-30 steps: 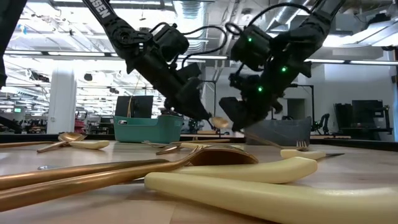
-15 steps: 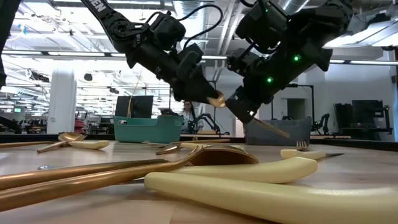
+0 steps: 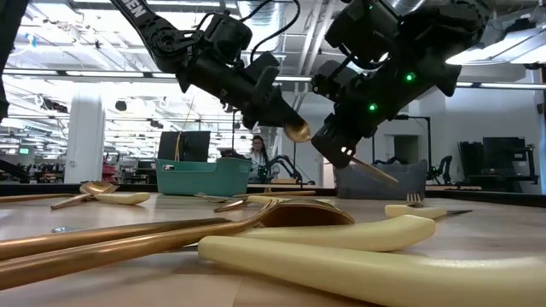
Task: Sort silverware by color (type)
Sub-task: Put the gold spoon into the green bin
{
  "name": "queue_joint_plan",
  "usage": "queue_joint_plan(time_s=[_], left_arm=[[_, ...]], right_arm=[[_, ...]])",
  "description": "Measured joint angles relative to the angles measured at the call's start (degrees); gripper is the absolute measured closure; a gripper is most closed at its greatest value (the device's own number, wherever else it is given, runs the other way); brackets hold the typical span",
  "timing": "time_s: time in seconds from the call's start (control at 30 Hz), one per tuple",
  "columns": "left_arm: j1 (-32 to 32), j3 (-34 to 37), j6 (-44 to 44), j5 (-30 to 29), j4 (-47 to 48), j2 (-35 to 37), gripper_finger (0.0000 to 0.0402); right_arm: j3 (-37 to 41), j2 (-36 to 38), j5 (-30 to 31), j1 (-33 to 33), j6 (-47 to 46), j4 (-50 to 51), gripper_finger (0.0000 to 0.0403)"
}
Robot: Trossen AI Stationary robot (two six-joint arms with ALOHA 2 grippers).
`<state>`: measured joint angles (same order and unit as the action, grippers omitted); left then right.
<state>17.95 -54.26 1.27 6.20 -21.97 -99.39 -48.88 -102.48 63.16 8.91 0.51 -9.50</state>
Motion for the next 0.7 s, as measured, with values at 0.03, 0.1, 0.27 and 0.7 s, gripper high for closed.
queue_joint_plan(time_s=[0.03, 0.1, 0.27, 0.7], left_arm=[[0.1, 0.0, 0.4, 0.0, 0.2, 0.0, 0.0351], [0.6, 0.0, 0.9, 0.0, 1.0, 0.0, 0.0386], [2.0, 0.0, 3.3, -1.6, 6.2, 0.8, 0.0398], [10.0, 0.0, 23.1, -18.3, 33.6, 25.8, 0.0401]], right_arm=[[0.0, 0.0, 0.0, 0.0, 0.0, 0.0, 0.0379], [0.0, 0.0, 0.0, 0.0, 0.0, -0.4, 0.0369], [0.0, 0.0, -0.2, -0.4, -2.5, -1.3, 0.0312], [0.6, 0.2, 4.5, 1.0, -17.4, 4.4, 0.0280]])
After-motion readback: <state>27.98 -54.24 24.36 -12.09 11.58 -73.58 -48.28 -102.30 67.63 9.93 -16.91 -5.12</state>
